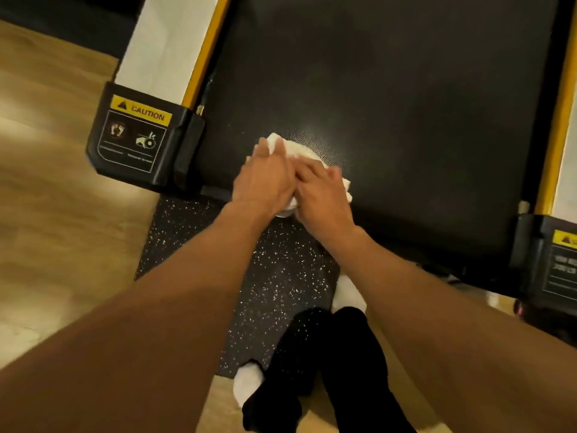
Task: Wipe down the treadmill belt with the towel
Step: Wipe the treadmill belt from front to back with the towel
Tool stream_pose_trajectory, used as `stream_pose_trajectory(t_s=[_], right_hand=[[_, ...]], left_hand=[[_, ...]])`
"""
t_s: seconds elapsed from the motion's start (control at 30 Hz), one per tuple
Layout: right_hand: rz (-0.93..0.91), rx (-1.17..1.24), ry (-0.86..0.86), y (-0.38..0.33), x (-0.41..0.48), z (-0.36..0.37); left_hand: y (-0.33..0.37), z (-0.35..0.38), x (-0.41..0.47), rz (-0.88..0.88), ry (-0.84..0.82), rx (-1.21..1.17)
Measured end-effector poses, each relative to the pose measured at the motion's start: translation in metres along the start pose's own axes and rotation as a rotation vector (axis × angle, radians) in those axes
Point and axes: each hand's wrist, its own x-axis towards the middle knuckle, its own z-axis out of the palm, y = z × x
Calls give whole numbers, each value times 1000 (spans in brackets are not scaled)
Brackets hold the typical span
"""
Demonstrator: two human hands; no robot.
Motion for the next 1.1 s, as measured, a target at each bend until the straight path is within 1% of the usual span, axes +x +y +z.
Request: stream_pose_trajectory(t_s=[0.1,0.17,0.37,0.5,0.63,0.7,0.73,0.8,0.87,0.97,1.0,1.03,1.1], right_hand=[[72,-29,67,38,-51,-12],[155,-33,80,67,-81,-26],[518,-12,21,154,-162,-57],[686,43,107,168,-187,-58],[981,202,169,154,-171,-58],[1049,250,167,148,-156,-65],[1059,297,180,144,-147,-73],[997,448,249,138,-124,-93],[959,707,300,128,-96,-129],[944,1290,337,111,-57,-198],[920,1446,334,106,-47,-219],[904,1575,322,103,-39,-237],[863,1755,282,96,-24,-274]], left_hand=[[36,19,-17,157,-111,5],[59,29,-24,234,-139,35],[115,48,-22,327,-228,148],[144,55,-17,358,-272,228],[163,52,-15,328,-335,220],[168,44,-12,279,-347,125],[170,37,-10,229,-354,40],[175,16,-4,97,-356,-181],[184,-14,6,-12,-335,-395],[200,-81,17,-155,-316,-739],[204,-106,19,-198,-330,-850],[206,-130,20,-238,-378,-968],[210,-177,15,-276,-464,-1156]])
